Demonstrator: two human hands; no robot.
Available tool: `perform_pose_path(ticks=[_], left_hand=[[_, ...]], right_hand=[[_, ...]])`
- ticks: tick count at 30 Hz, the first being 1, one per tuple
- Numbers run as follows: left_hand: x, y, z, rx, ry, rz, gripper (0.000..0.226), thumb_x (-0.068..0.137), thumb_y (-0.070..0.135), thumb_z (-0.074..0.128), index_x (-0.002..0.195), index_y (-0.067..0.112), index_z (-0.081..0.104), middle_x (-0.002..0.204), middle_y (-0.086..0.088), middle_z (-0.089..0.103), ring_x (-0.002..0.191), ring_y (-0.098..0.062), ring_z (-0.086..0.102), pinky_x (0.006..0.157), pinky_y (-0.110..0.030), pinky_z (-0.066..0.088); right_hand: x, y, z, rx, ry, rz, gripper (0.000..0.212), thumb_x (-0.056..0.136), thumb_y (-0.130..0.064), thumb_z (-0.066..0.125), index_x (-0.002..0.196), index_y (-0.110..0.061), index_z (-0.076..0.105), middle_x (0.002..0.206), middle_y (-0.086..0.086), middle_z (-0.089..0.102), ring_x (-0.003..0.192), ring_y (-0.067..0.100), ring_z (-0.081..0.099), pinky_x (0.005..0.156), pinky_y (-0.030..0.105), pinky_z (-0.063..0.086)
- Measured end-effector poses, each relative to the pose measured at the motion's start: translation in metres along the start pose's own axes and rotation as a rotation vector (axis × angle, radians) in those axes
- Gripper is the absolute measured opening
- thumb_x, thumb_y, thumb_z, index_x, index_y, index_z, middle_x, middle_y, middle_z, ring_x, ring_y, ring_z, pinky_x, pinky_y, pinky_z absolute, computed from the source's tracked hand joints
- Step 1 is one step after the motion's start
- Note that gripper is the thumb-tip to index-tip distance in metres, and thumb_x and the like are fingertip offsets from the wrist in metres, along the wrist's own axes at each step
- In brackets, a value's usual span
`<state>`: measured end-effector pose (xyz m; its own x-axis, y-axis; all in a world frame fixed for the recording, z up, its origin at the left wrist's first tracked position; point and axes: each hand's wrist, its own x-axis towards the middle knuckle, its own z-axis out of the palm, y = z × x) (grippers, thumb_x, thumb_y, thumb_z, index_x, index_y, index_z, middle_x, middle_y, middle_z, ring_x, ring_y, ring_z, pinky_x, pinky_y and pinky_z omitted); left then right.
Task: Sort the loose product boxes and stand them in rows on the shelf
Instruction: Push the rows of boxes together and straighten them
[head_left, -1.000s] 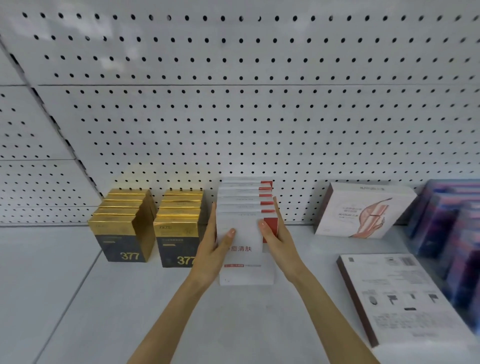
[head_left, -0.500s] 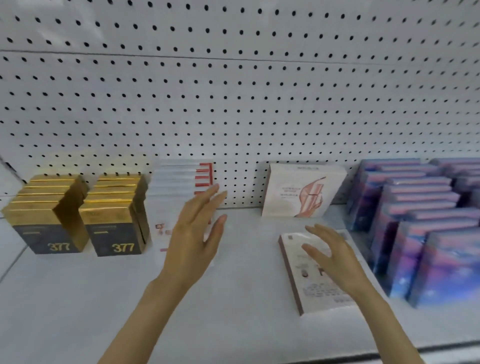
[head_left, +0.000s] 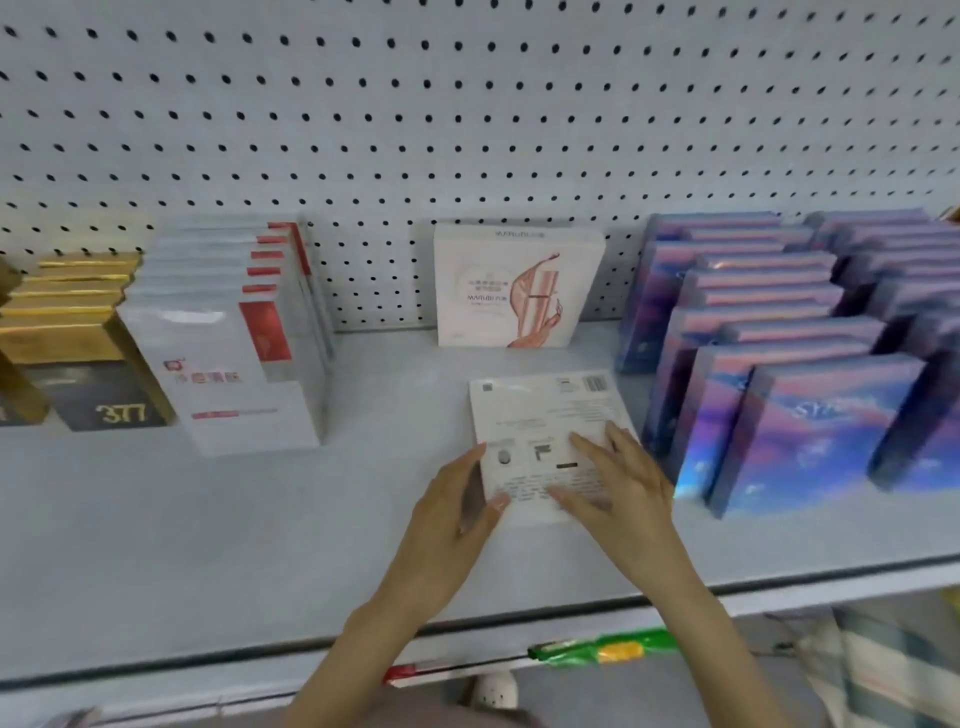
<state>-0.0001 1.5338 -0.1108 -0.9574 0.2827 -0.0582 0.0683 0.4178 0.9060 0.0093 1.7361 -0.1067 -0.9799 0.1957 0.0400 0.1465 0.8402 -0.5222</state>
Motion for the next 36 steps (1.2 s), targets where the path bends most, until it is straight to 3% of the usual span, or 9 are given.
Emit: perform_pose_path(ticks=[3, 6, 9, 13, 17, 19, 24, 30, 36], left_hand=[[-0.004, 0.001, 0.009, 0.000, 0.027, -0.011, 0.051, 0.092, 0.032, 0.059, 0.126, 0.056, 0.030, 0.139, 0.017, 0.043, 0.122, 0.003, 0.045, 0.092, -0.002, 0.036], [-0.007, -0.002, 0.013, -0.050, 0.066, -0.001, 0.060, 0.087, 0.035, 0.066, 0.131, 0.060, 0.033, 0.147, 0.017, 0.038, 0.133, -0.003, 0.040, 0.104, -0.032, 0.045], [-0.008, 0.002, 0.009, -0.081, 0.126, 0.010, 0.064, 0.082, 0.037, 0.070, 0.134, 0.055, 0.036, 0.148, 0.020, 0.036, 0.135, 0.002, 0.035, 0.106, -0.041, 0.043], [-0.005, 0.018, -0.009, -0.043, 0.221, 0.041, 0.067, 0.074, 0.042, 0.069, 0.132, 0.054, 0.038, 0.143, 0.029, 0.034, 0.136, 0.000, 0.034, 0.114, -0.034, 0.033], [0.006, 0.040, -0.029, -0.085, 0.378, 0.048, 0.063, 0.071, 0.050, 0.067, 0.130, 0.043, 0.046, 0.130, 0.022, 0.055, 0.119, -0.002, 0.052, 0.101, -0.026, 0.045], [0.016, 0.049, -0.037, -0.131, 0.463, 0.066, 0.056, 0.072, 0.049, 0.065, 0.125, 0.042, 0.048, 0.119, 0.029, 0.058, 0.111, 0.003, 0.055, 0.094, -0.014, 0.045], [0.053, 0.057, -0.048, -0.115, 0.529, 0.079, 0.047, 0.082, 0.043, 0.065, 0.124, 0.032, 0.048, 0.113, 0.030, 0.054, 0.111, 0.001, 0.052, 0.088, -0.010, 0.042], [0.112, 0.040, -0.058, -0.046, 0.486, 0.048, 0.066, 0.080, 0.064, 0.051, 0.138, 0.034, 0.039, 0.128, 0.008, 0.053, 0.120, -0.014, 0.048, 0.101, -0.039, 0.043], [0.141, 0.042, -0.062, -0.196, 0.338, 0.065, 0.070, 0.084, 0.060, 0.052, 0.144, 0.052, 0.016, 0.143, 0.031, 0.035, 0.130, 0.007, 0.038, 0.108, -0.031, 0.037]], right_hand=[[-0.001, 0.005, -0.001, 0.022, -0.010, -0.045, 0.067, 0.070, -0.049, 0.079, 0.130, -0.028, 0.060, 0.150, 0.009, 0.041, 0.137, 0.033, 0.038, 0.107, 0.057, 0.035], [-0.001, 0.001, -0.005, 0.081, -0.018, -0.061, 0.070, 0.065, -0.046, 0.084, 0.129, -0.032, 0.060, 0.150, 0.001, 0.040, 0.136, 0.028, 0.038, 0.109, 0.054, 0.031], [-0.003, -0.006, -0.006, 0.119, 0.001, -0.132, 0.071, 0.061, -0.041, 0.087, 0.126, -0.034, 0.060, 0.148, -0.006, 0.039, 0.134, 0.026, 0.041, 0.106, 0.046, 0.028], [0.000, -0.012, -0.017, 0.254, -0.039, -0.213, 0.072, 0.062, -0.030, 0.088, 0.121, -0.046, 0.050, 0.147, -0.015, 0.031, 0.134, 0.016, 0.038, 0.111, 0.041, 0.029], [0.011, -0.028, -0.038, 0.477, 0.013, -0.218, 0.066, 0.066, -0.017, 0.086, 0.112, -0.051, 0.052, 0.137, -0.027, 0.039, 0.124, -0.014, 0.040, 0.100, 0.004, 0.035], [0.022, -0.038, -0.046, 0.558, 0.052, -0.180, 0.060, 0.067, -0.017, 0.084, 0.112, -0.047, 0.056, 0.135, -0.025, 0.044, 0.121, -0.014, 0.042, 0.096, 0.000, 0.034], [0.061, -0.058, -0.053, 0.624, 0.097, -0.065, 0.081, 0.075, -0.021, 0.080, 0.142, -0.034, 0.038, 0.130, -0.016, 0.048, 0.117, -0.002, 0.042, 0.093, 0.010, 0.035], [0.127, -0.064, -0.030, 0.752, 0.128, 0.067, 0.089, 0.081, -0.030, 0.075, 0.152, -0.025, 0.023, 0.150, -0.005, 0.041, 0.133, 0.016, 0.044, 0.109, 0.041, 0.040], [0.159, -0.056, -0.010, 0.810, 0.037, 0.194, 0.086, 0.084, -0.044, 0.067, 0.152, -0.034, 0.016, 0.151, -0.003, 0.040, 0.136, 0.027, 0.042, 0.106, 0.056, 0.040]])
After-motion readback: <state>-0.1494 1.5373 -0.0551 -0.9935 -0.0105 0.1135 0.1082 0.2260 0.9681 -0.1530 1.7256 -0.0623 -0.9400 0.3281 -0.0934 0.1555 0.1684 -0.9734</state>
